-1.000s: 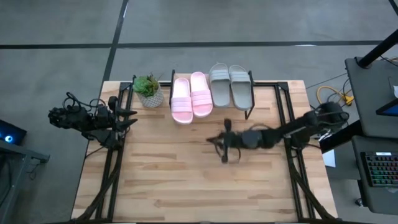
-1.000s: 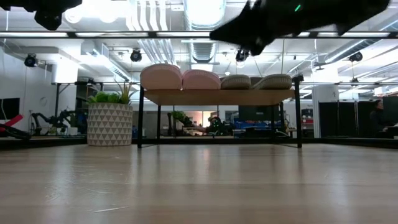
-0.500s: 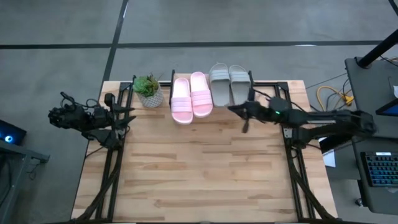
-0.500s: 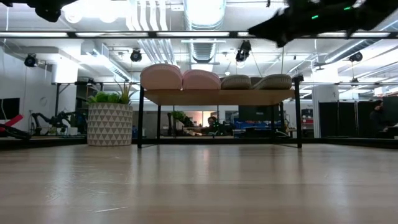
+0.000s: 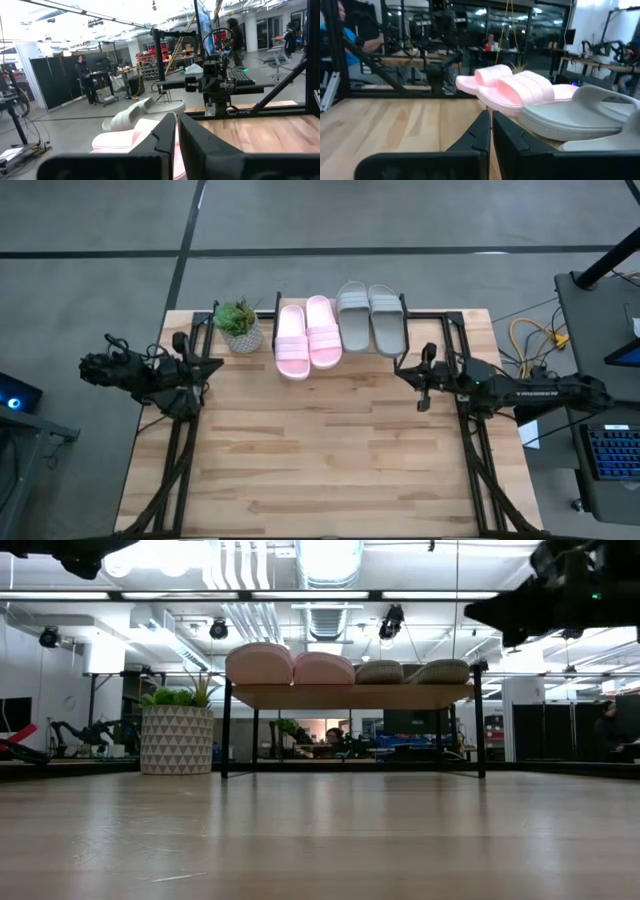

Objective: Pick and place slides into the shelf
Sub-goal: Return to Home Position

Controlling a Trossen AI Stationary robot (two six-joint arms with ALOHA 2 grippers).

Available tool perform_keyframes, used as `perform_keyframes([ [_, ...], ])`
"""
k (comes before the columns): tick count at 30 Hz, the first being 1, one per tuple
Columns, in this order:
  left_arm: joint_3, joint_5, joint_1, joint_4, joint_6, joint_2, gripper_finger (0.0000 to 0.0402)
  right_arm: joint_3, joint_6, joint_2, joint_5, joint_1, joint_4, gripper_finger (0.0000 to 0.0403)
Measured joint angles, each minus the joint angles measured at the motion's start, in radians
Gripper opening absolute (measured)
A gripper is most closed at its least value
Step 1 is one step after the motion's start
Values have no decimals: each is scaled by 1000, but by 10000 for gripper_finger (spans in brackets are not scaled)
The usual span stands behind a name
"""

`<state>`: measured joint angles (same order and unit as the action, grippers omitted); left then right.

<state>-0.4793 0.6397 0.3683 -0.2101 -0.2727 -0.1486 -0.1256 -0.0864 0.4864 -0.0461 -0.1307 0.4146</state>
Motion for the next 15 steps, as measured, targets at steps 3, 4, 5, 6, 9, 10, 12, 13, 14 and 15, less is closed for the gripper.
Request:
perform_keyframes([
  [3, 1, 1, 0, 7, -3, 0, 9, 31, 0, -83, 1, 0, -39, 8],
  [4, 1, 2, 0, 12, -7, 0, 7, 34, 1, -113, 0, 0, -68, 8],
  [5, 1, 4, 0, 17, -18, 0, 4, 36, 13, -139, -2, 0, -98, 8],
  [6, 1, 7, 0, 22, -24, 0, 2, 37, 30, -157, -7, 0, -121, 8],
  [9, 1, 24, 0, 23, -31, 0, 1, 56, 64, -189, -55, 5, -159, 8],
  [10, 1, 25, 0, 23, -31, 0, 1, 66, 61, -199, -59, 9, -158, 8],
  [12, 1, 26, 0, 18, -31, 0, 1, 81, 43, -227, -59, 31, -151, 8],
  [13, 1, 26, 0, 19, -31, 0, 1, 87, 43, -245, -59, 41, -150, 8],
  [14, 1, 26, 0, 18, -31, 0, 0, 93, 44, -262, -59, 51, -149, 8],
  [15, 1, 26, 0, 19, -30, 0, 0, 98, 48, -278, -61, 64, -158, 8],
])
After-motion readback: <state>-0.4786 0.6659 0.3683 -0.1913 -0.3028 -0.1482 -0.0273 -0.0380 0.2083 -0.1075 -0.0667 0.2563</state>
